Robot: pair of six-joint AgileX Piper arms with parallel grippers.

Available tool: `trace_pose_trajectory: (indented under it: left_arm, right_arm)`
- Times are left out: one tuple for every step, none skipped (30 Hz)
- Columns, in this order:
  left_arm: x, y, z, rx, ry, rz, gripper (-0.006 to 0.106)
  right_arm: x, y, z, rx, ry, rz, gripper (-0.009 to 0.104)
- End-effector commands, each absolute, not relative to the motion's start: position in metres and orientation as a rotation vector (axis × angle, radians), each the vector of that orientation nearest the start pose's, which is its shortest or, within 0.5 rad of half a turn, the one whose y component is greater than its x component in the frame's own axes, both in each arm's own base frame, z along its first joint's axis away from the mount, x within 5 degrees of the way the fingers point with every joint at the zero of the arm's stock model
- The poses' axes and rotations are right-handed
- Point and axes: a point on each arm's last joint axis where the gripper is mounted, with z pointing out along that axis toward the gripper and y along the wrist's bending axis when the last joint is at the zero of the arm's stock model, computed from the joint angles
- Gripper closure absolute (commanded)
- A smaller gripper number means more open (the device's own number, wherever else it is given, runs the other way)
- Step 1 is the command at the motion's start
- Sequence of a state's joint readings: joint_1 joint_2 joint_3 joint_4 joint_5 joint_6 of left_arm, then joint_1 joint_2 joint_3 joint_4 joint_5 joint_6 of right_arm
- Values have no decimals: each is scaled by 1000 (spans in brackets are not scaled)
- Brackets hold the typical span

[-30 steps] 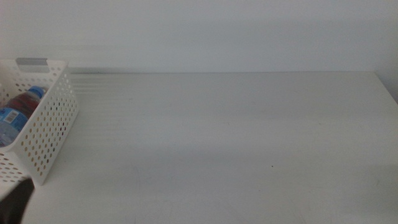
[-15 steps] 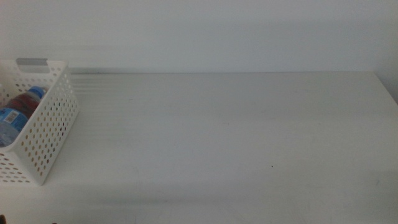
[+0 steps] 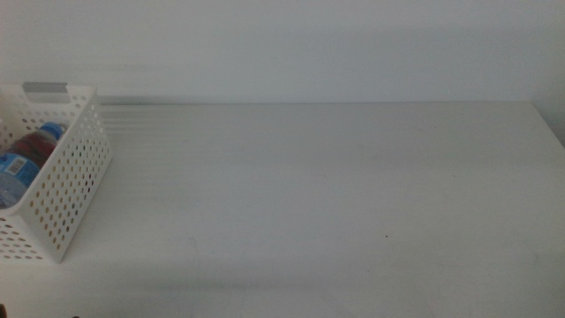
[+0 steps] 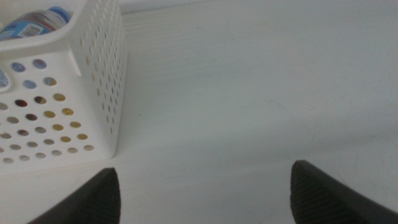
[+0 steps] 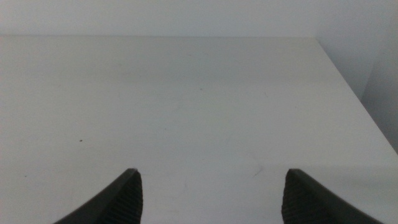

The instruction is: Use arms to grab the bottles and put them into the dustbin to the left of the table.

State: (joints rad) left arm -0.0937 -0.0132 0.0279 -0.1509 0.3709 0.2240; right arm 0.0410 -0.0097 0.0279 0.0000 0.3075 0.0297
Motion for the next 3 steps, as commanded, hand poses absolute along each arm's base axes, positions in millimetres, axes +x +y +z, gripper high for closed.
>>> trace_pose_trajectory:
  left_arm:
    - [53, -9, 177, 172, 1773, -64, 12]
    - [53, -9, 177, 172, 1773, -64, 12]
    - [53, -9, 177, 172, 1773, -64, 12]
  right_arm:
    - [54, 2, 187, -19, 1705, 35, 36]
    - [54, 2, 187, -19, 1705, 35, 36]
    - [54, 2, 187, -19, 1705, 35, 36]
